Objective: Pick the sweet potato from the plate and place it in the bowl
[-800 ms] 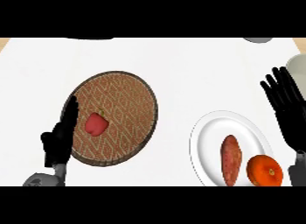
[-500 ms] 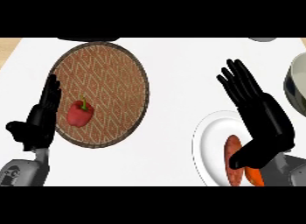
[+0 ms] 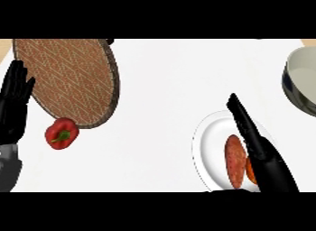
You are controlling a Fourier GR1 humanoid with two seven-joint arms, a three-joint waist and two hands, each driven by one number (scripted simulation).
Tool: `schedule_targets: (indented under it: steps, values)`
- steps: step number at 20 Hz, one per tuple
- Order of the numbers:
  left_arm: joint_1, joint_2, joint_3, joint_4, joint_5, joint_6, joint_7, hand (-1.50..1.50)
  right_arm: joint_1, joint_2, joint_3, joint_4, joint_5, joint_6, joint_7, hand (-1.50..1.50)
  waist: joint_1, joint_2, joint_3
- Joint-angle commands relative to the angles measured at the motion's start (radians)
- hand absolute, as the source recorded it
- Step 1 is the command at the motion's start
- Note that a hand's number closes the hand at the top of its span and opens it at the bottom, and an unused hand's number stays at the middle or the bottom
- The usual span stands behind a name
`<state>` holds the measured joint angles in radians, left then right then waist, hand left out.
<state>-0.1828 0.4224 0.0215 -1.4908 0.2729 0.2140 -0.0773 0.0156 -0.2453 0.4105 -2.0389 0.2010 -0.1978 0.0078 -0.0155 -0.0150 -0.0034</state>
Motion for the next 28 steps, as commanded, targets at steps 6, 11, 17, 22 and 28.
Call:
schedule_targets:
  steps: [6,11,17,22,28]
  values:
    - [-0.003,0.009,0.043,0.043,0.005,-0.022,-0.027,0.0,0.171,-0.226,0.042,-0.38,0.348,0.068,0.332,-1.5,-0.023,0.008,-0.001]
    - [-0.018,0.029,0.049,-0.003,0.015,-0.037,0.008,0.0,0.167,-0.399,-0.069,-0.47,0.254,0.294,0.555,-1.5,-0.01,0.011,-0.001]
    - [-0.022,0.022,0.044,0.007,0.02,-0.06,0.015,0.0,0.129,-0.505,-0.06,-0.513,0.128,0.539,0.745,-1.5,0.001,0.011,0.0]
    - [-0.016,-0.001,0.038,0.01,-0.007,-0.048,-0.006,0.0,0.064,-0.559,-0.18,-0.5,-0.064,0.699,0.82,-1.5,0.01,0.014,0.001]
    - [-0.015,-0.035,0.054,-0.005,-0.032,-0.058,0.003,0.0,0.035,-0.507,-0.285,-0.446,-0.156,0.788,0.85,-1.5,0.011,0.014,0.003]
